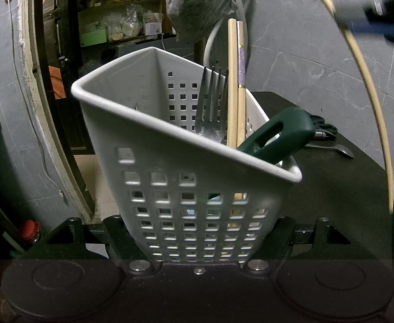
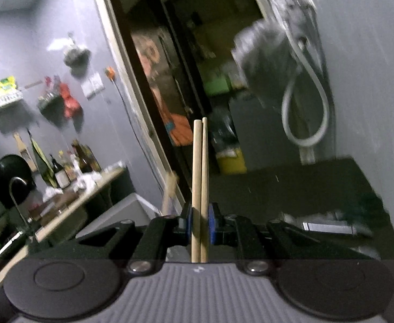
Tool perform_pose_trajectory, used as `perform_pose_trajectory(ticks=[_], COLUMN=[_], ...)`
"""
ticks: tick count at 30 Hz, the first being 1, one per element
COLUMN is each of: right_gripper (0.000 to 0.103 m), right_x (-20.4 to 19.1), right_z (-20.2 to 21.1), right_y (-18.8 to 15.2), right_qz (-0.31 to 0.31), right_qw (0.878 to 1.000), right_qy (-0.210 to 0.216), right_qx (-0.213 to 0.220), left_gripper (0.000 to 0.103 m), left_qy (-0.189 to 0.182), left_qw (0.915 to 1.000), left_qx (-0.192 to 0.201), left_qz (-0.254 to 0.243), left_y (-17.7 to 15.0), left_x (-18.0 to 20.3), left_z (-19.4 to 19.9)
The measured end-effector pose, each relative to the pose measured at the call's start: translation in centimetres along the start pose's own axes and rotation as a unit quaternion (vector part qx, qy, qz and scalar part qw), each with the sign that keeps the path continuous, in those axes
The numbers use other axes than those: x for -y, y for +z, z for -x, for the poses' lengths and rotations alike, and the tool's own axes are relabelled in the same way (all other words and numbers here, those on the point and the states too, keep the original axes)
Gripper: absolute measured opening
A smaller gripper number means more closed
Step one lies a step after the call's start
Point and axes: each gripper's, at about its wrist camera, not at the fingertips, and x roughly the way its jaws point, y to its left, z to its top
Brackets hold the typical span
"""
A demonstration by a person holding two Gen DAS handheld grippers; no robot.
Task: Organize utensils
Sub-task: 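Lift the chopsticks with the right tool up over the holder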
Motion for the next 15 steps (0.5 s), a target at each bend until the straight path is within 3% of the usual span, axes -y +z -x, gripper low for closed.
perform_pose_trajectory(ticks=[15], right_gripper=[0.014], right_x=[-5.1], right_z=[-2.3], right_y=[6.4], right_qz=[0.047], right_qw=[0.989], right_qy=[0.098], right_qx=[0.099], left_gripper=[0.076], left_qy=[0.001], left_qw=[1.0000], left_qx=[0.000], left_qz=[0.002], left_y=[0.0], left_x=[0.0], left_z=[0.0])
